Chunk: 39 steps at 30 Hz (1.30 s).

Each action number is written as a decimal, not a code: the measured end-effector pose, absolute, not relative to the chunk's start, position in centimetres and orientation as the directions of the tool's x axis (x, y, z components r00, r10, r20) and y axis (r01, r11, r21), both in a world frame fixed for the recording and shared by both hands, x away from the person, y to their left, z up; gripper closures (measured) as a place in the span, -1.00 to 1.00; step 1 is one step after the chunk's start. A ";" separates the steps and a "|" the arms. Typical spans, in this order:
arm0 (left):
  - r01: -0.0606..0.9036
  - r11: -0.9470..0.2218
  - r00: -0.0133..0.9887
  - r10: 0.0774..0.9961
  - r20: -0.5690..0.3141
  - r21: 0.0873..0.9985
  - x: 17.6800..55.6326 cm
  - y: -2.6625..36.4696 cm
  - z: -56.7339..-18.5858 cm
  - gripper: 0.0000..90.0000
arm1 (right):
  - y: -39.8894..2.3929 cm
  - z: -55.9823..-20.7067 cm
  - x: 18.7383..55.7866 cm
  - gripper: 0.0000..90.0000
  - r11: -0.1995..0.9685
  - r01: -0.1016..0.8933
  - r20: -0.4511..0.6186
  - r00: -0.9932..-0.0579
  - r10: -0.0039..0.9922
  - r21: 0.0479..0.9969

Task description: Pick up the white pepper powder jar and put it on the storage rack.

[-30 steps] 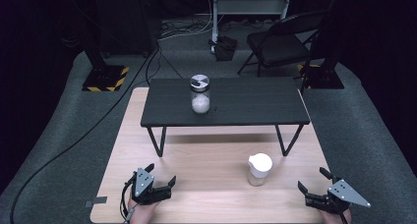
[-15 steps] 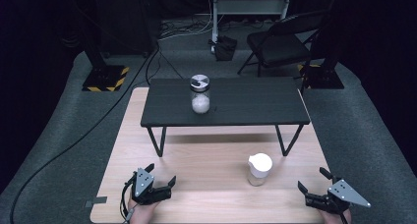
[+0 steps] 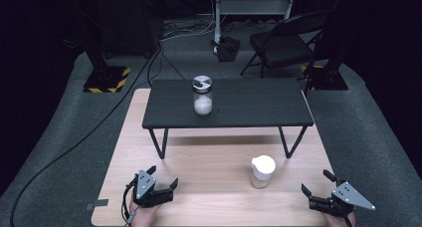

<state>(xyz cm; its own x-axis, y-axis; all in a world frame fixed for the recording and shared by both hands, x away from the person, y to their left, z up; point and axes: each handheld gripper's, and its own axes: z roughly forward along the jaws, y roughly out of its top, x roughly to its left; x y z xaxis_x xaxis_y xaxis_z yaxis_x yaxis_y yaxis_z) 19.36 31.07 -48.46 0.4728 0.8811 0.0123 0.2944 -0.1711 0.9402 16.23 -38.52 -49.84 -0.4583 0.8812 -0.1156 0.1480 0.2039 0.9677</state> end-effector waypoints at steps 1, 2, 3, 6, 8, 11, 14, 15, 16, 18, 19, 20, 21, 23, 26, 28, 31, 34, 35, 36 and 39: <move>0.294 -0.171 0.473 0.881 0.012 0.941 19.4 31.1 -48.5 -0.84 | -38.6 -49.8 16.2 -0.91 0.203 0.147 -0.114 -0.461 0.880 0.968; 0.293 -0.171 0.472 0.881 0.013 0.941 19.3 31.1 -48.5 -0.84 | -38.6 -49.8 16.2 -0.91 0.203 0.147 -0.114 -0.461 0.880 0.968; 0.294 -0.171 0.473 0.881 0.013 0.941 19.4 31.1 -48.5 -0.84 | -38.6 -49.9 16.2 -0.91 0.198 0.147 -0.109 -0.463 0.880 0.969; 0.295 -0.169 0.473 0.881 0.010 0.940 19.4 31.1 -48.5 -0.84 | -38.7 -49.9 16.3 -0.91 0.194 0.146 -0.105 -0.469 0.877 0.970; 0.294 -0.170 0.473 0.881 0.011 0.940 19.4 31.1 -48.5 -0.84 | -38.8 -49.9 16.3 -0.91 0.196 0.142 -0.106 -0.477 0.872 0.970; 0.295 -0.170 0.473 0.881 0.011 0.940 19.4 31.1 -48.5 -0.84 | -38.8 -49.8 16.4 -0.91 0.187 0.128 -0.100 -0.501 0.860 0.974; 0.295 -0.169 0.473 0.881 0.010 0.940 19.4 31.1 -48.5 -0.84 | -38.8 -49.7 16.4 -0.91 0.181 0.121 -0.093 -0.518 0.850 0.976; 0.295 -0.169 0.473 0.881 0.010 0.940 19.4 31.1 -48.5 -0.84 | -38.8 -49.6 16.5 -0.90 0.175 0.120 -0.086 -0.529 0.844 0.977; 0.293 -0.169 0.472 0.882 0.011 0.941 19.3 31.1 -48.5 -0.84 | -38.9 -49.5 16.6 -0.90 0.154 0.114 -0.067 -0.549 0.833 0.981; 0.294 -0.169 0.472 0.882 0.012 0.941 19.3 31.1 -48.5 -0.84 | -38.9 -49.3 16.7 -0.89 0.141 0.109 -0.056 -0.564 0.824 0.984; 0.294 -0.168 0.472 0.882 0.010 0.941 19.3 31.1 -48.5 -0.84 | -38.9 -49.1 16.9 -0.89 0.128 0.106 -0.042 -0.585 0.810 0.986; 0.294 -0.168 0.471 0.882 0.010 0.941 19.4 31.1 -48.5 -0.84 | -38.8 -49.0 17.0 -0.89 0.125 0.101 -0.040 -0.598 0.801 0.987; 0.294 -0.168 0.472 0.882 0.010 0.941 19.4 31.2 -48.5 -0.84 | -38.8 -49.0 17.0 -0.89 0.125 0.101 -0.040 -0.598 0.801 0.987; 0.294 -0.168 0.470 0.882 0.010 0.941 19.3 31.1 -48.5 -0.84 | -38.6 -48.8 17.3 -0.89 0.116 0.102 -0.026 -0.628 0.778 0.988; 0.295 -0.168 0.468 0.883 0.011 0.941 19.3 31.1 -48.5 -0.84 | -38.2 -48.5 18.0 -0.89 0.117 0.102 -0.020 -0.661 0.750 0.988; 0.294 -0.169 0.469 0.883 0.013 0.941 19.3 31.1 -48.5 -0.84 | -37.8 -48.2 18.5 -0.89 0.125 0.108 -0.018 -0.683 0.730 0.986; 0.292 -0.169 0.469 0.883 0.013 0.941 19.3 31.1 -48.5 -0.84 | -37.1 -47.9 19.5 -0.89 0.144 0.116 -0.018 -0.715 0.699 0.983; 0.291 -0.168 0.470 0.883 0.012 0.942 19.3 31.1 -48.5 -0.84 | -36.4 -47.7 20.6 -0.89 0.150 0.128 -0.005 -0.744 0.668 0.980; 0.291 -0.166 0.470 0.882 0.010 0.942 19.3 31.1 -48.5 -0.84 | -36.0 -47.6 21.4 -0.89 0.156 0.136 0.002 -0.758 0.652 0.978; 0.291 -0.166 0.470 0.882 0.010 0.942 19.3 31.1 -48.5 -0.84 | -36.0 -47.6 21.4 -0.89 0.156 0.136 0.002 -0.758 0.652 0.978; 0.291 -0.167 0.472 0.882 0.010 0.942 19.3 31.2 -48.5 -0.84 | -35.2 -47.3 22.5 -0.88 0.176 0.149 0.005 -0.777 0.629 0.973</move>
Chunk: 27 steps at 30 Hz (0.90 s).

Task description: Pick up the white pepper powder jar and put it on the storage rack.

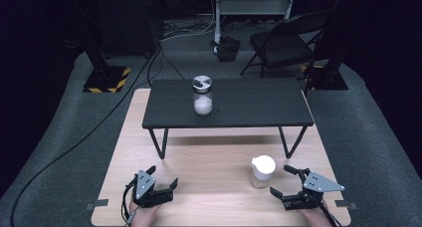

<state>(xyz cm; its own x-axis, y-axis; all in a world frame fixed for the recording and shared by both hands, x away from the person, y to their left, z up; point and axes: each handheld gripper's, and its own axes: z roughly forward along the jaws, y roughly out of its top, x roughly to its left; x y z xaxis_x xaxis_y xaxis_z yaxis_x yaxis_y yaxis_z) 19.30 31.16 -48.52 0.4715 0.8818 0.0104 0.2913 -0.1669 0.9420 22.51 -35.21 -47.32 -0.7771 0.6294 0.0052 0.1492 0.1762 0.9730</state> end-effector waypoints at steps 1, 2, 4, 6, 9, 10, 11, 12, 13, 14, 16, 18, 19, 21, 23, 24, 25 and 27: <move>0.291 -0.167 0.472 0.882 0.010 0.942 19.3 31.2 -48.5 -0.84 | -34.7 -47.1 23.2 -0.88 0.189 0.156 0.007 -0.789 0.615 0.970; 0.291 -0.166 0.472 0.882 0.010 0.942 19.3 31.2 -48.5 -0.84 | -34.5 -47.1 23.6 -0.87 0.195 0.157 0.005 -0.792 0.611 0.968; 0.291 -0.166 0.472 0.882 0.009 0.942 19.3 31.2 -48.5 -0.84 | -34.3 -47.0 23.9 -0.87 0.201 0.160 0.006 -0.796 0.606 0.966; 0.291 -0.166 0.472 0.882 0.009 0.942 19.3 31.2 -48.5 -0.84 | -34.0 -47.0 24.5 -0.86 0.203 0.167 0.013 -0.801 0.599 0.965; 0.293 -0.164 0.473 0.881 0.006 0.942 19.3 31.2 -48.5 -0.84 | -33.6 -47.2 25.5 -0.82 0.200 0.183 0.031 -0.808 0.588 0.963; 0.293 -0.164 0.473 0.881 0.006 0.942 19.3 31.2 -48.5 -0.84 | -33.6 -47.2 25.5 -0.82 0.200 0.183 0.031 -0.808 0.588 0.963; 0.293 -0.164 0.473 0.881 0.006 0.942 19.3 31.2 -48.5 -0.84 | -33.5 -47.2 25.9 -0.81 0.201 0.188 0.036 -0.810 0.585 0.961; 0.293 -0.164 0.473 0.881 0.006 0.942 19.3 31.2 -48.5 -0.84 | -33.2 -47.3 26.3 -0.78 0.202 0.198 0.046 -0.814 0.579 0.959; 0.292 -0.163 0.473 0.881 0.006 0.942 19.3 31.2 -48.5 -0.84 | -33.1 -47.4 26.6 -0.77 0.205 0.200 0.048 -0.817 0.575 0.958; 0.292 -0.164 0.474 0.881 0.007 0.942 19.3 31.2 -48.5 -0.84 | -33.1 -47.4 26.6 -0.77 0.205 0.200 0.048 -0.817 0.575 0.958; 0.292 -0.164 0.474 0.881 0.007 0.942 19.3 31.2 -48.5 -0.84 | -32.9 -47.4 27.0 -0.74 0.215 0.202 0.047 -0.823 0.567 0.955; 0.292 -0.165 0.474 0.880 0.007 0.942 19.3 31.2 -48.5 -0.84 | -32.6 -47.3 27.4 -0.69 0.232 0.202 0.040 -0.829 0.558 0.952; 0.292 -0.164 0.474 0.881 0.007 0.942 19.3 31.2 -48.5 -0.84 | -32.4 -47.3 27.6 -0.67 0.240 0.204 0.039 -0.832 0.554 0.949; 0.292 -0.164 0.474 0.881 0.007 0.942 19.3 31.3 -48.5 -0.84 | -32.1 -47.3 27.7 -0.57 0.245 0.202 0.034 -0.831 0.556 0.948; 0.292 -0.162 0.473 0.881 0.005 0.943 19.3 31.3 -48.5 -0.84 | -31.8 -47.2 27.8 -0.35 0.262 0.189 0.013 -0.831 0.556 0.946; 0.292 -0.162 0.473 0.881 0.005 0.943 19.3 31.3 -48.5 -0.84 | -31.8 -47.2 27.9 -0.35 0.268 0.184 0.004 -0.831 0.556 0.946; 0.292 -0.161 0.473 0.881 0.004 0.943 19.3 31.3 -48.5 -0.84 | -31.9 -47.2 28.0 -0.34 0.266 0.187 0.009 -0.834 0.552 0.946; 0.293 -0.161 0.473 0.881 0.003 0.942 19.3 31.3 -48.5 -0.84 | -31.9 -47.1 28.0 -0.34 0.270 0.185 0.006 -0.835 0.551 0.945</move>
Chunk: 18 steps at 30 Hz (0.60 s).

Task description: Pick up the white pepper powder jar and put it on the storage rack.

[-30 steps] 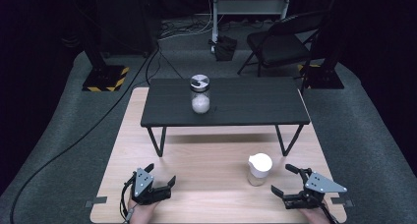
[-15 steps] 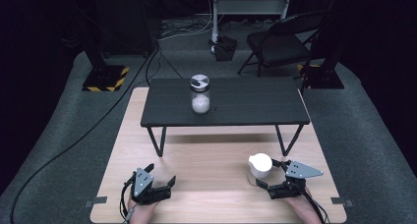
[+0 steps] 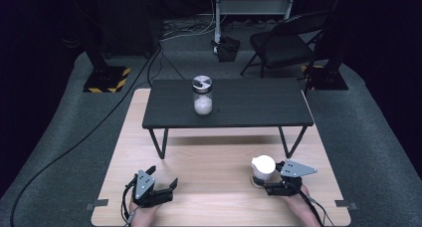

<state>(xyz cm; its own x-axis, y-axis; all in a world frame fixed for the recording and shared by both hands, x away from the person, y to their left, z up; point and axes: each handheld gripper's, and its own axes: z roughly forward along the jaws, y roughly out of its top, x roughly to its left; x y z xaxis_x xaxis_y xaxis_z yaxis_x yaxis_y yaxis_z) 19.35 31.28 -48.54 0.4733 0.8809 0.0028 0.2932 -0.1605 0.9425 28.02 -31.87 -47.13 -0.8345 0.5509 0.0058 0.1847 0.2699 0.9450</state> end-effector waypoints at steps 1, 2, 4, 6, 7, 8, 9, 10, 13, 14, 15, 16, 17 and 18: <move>0.294 -0.159 0.473 0.881 0.001 0.942 19.4 31.3 -48.5 -0.84 | -31.9 -47.0 28.0 -0.34 0.281 0.179 -0.004 -0.838 0.546 0.943; 0.294 -0.159 0.473 0.881 0.001 0.942 19.4 31.3 -48.5 -0.84 | -31.9 -47.0 28.0 -0.34 0.281 0.179 -0.004 -0.838 0.546 0.943; 0.295 -0.159 0.473 0.881 0.000 0.942 19.4 31.3 -48.5 -0.84 | -31.7 -46.3 28.0 -0.34 0.298 0.192 -0.004 -0.835 0.551 0.935; 0.295 -0.158 0.473 0.881 0.000 0.942 19.4 31.3 -48.5 -0.84 | -31.6 -45.9 28.0 -0.33 0.310 0.203 -0.004 -0.830 0.558 0.929; 0.295 -0.158 0.473 0.881 0.000 0.942 19.4 31.3 -48.5 -0.84 | -31.6 -45.7 27.9 -0.34 0.315 0.211 -0.003 -0.827 0.562 0.925; 0.295 -0.159 0.473 0.881 0.001 0.942 19.4 31.3 -48.5 -0.84 | -31.6 -45.7 27.9 -0.34 0.315 0.211 -0.003 -0.827 0.562 0.925; 0.295 -0.159 0.473 0.881 0.001 0.942 19.4 31.3 -48.5 -0.84 | -31.7 -45.4 27.9 -0.33 0.312 0.225 0.009 -0.823 0.567 0.923; 0.295 -0.159 0.473 0.881 0.001 0.942 19.4 31.3 -48.5 -0.84 | -31.7 -45.4 27.9 -0.33 0.312 0.225 0.009 -0.823 0.567 0.923; 0.296 -0.160 0.473 0.881 0.001 0.942 19.4 31.3 -48.5 -0.84 | -32.2 -44.8 27.7 -0.33 0.290 0.228 0.023 -0.820 0.571 0.929; 0.296 -0.160 0.472 0.881 0.002 0.942 19.4 31.3 -48.5 -0.84 | -32.2 -44.8 27.7 -0.33 0.290 0.228 0.023 -0.820 0.571 0.929; 0.296 -0.160 0.472 0.881 0.002 0.942 19.4 31.3 -48.5 -0.84 | -32.3 -44.3 27.4 -0.33 0.290 0.223 0.017 -0.819 0.573 0.931; 0.296 -0.161 0.472 0.881 0.002 0.942 19.4 31.3 -48.5 -0.84 | -32.3 -44.3 27.4 -0.33 0.290 0.223 0.017 -0.819 0.573 0.931; 0.295 -0.160 0.472 0.882 0.002 0.942 19.4 31.3 -48.5 -0.84 | -32.4 -43.7 27.4 -0.33 0.288 0.220 0.018 -0.821 0.571 0.932; 0.295 -0.160 0.472 0.882 0.002 0.942 19.4 31.3 -48.5 -0.84 | -32.4 -43.7 27.4 -0.33 0.288 0.220 0.018 -0.821 0.571 0.932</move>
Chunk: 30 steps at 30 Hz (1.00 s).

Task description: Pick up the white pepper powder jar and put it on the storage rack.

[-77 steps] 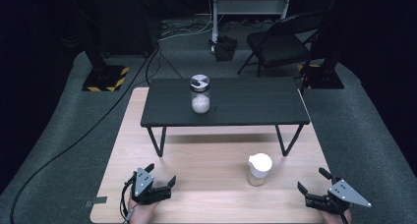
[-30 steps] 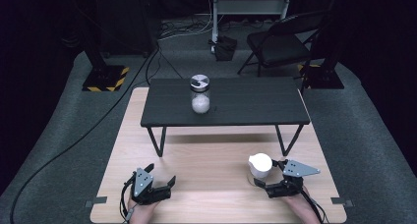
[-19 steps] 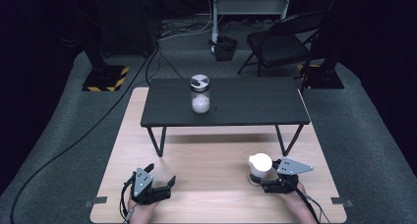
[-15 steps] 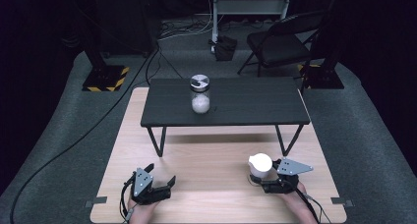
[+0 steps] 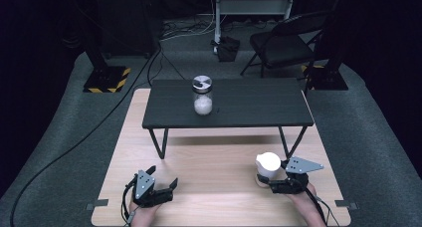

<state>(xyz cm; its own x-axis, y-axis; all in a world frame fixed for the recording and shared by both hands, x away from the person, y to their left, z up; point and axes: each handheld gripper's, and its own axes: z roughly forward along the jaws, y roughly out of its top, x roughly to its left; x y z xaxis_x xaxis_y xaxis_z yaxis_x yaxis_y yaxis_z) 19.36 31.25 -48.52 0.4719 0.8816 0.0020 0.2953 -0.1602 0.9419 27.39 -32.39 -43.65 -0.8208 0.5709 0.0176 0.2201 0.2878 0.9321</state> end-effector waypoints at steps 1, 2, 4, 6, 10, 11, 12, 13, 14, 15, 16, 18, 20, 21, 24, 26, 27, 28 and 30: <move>0.295 -0.160 0.472 0.882 0.002 0.942 19.4 31.3 -48.5 -0.84 | -32.5 -43.3 27.4 -0.33 0.288 0.214 0.014 -0.823 0.568 0.933; 0.296 -0.160 0.472 0.882 0.002 0.942 19.4 31.3 -48.5 -0.84 | -32.5 -42.9 27.3 -0.33 0.287 0.213 0.013 -0.823 0.568 0.934; 0.296 -0.160 0.472 0.882 0.001 0.942 19.4 31.3 -48.5 -0.84 | -32.6 -42.2 27.2 -0.33 0.276 0.212 0.019 -0.823 0.568 0.938; 0.297 -0.160 0.472 0.882 0.001 0.941 19.4 31.3 -48.5 -0.84 | -32.7 -41.4 27.1 -0.33 0.264 0.209 0.024 -0.823 0.568 0.942; 0.296 -0.161 0.470 0.883 0.003 0.942 19.3 31.2 -48.5 -0.84 | -32.9 -39.6 27.1 -0.33 0.246 0.196 0.027 -0.829 0.558 0.949; 0.295 -0.161 0.468 0.884 0.004 0.942 19.3 31.2 -48.5 -0.84 | -32.9 -39.2 27.1 -0.33 0.244 0.194 0.027 -0.831 0.556 0.950; 0.295 -0.161 0.468 0.884 0.005 0.942 19.3 31.2 -48.5 -0.84 | -32.9 -38.5 27.1 -0.33 0.244 0.188 0.022 -0.831 0.556 0.951; 0.295 -0.161 0.468 0.884 0.004 0.942 19.3 31.2 -48.5 -0.84 | -32.9 -38.0 27.1 -0.33 0.246 0.186 0.018 -0.831 0.557 0.951; 0.296 -0.159 0.469 0.883 0.002 0.942 19.3 31.2 -48.5 -0.84 | -32.9 -37.4 27.1 -0.33 0.248 0.181 0.013 -0.831 0.557 0.952; 0.295 -0.161 0.470 0.883 0.003 0.942 19.3 31.2 -48.5 -0.84 | -32.8 -37.0 27.1 -0.33 0.249 0.177 0.009 -0.830 0.558 0.952; 0.295 -0.162 0.471 0.882 0.004 0.941 19.3 31.1 -48.5 -0.84 | -32.8 -36.3 27.1 -0.33 0.253 0.171 0.001 -0.830 0.557 0.952; 0.297 -0.161 0.469 0.883 0.004 0.941 19.3 31.1 -48.5 -0.84 | -32.7 -35.3 27.1 -0.33 0.260 0.162 -0.010 -0.830 0.557 0.952; 0.297 -0.159 0.466 0.885 0.002 0.941 19.3 31.1 -48.5 -0.84 | -32.7 -34.1 27.3 -0.33 0.255 0.162 -0.011 -0.825 0.565 0.953; 0.298 -0.160 0.466 0.885 0.003 0.941 19.3 31.1 -48.5 -0.84 | -32.7 -33.8 27.4 -0.33 0.250 0.162 -0.009 -0.823 0.568 0.955; 0.297 -0.159 0.467 0.884 0.001 0.941 19.3 31.1 -48.5 -0.84 | -32.8 -32.8 27.7 -0.33 0.231 0.160 -0.001 -0.820 0.572 0.960; 0.297 -0.160 0.468 0.884 0.002 0.941 19.3 31.1 -48.5 -0.84 | -32.9 -32.0 28.0 -0.33 0.214 0.158 0.009 -0.822 0.569 0.964; 0.296 -0.160 0.468 0.884 0.003 0.942 19.3 31.1 -48.5 -0.84 | -33.0 -31.5 28.2 -0.33 0.203 0.157 0.015 -0.825 0.566 0.967; 0.296 -0.161 0.469 0.883 0.004 0.941 19.3 31.1 -48.5 -0.84 | -33.0 -31.0 28.3 -0.33 0.197 0.152 0.015 -0.826 0.564 0.969; 0.296 -0.162 0.469 0.883 0.005 0.941 19.3 31.1 -48.5 -0.84 | -32.9 -30.1 28.5 -0.33 0.196 0.145 0.009 -0.825 0.565 0.970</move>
<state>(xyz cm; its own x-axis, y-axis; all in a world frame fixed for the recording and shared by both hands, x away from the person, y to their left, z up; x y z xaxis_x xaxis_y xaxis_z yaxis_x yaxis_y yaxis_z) 19.34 31.11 -48.50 0.4693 0.8830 0.0048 0.2957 -0.1623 0.9414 28.50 -32.89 -30.13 -0.8250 0.5650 0.0091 0.1447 0.1956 0.9700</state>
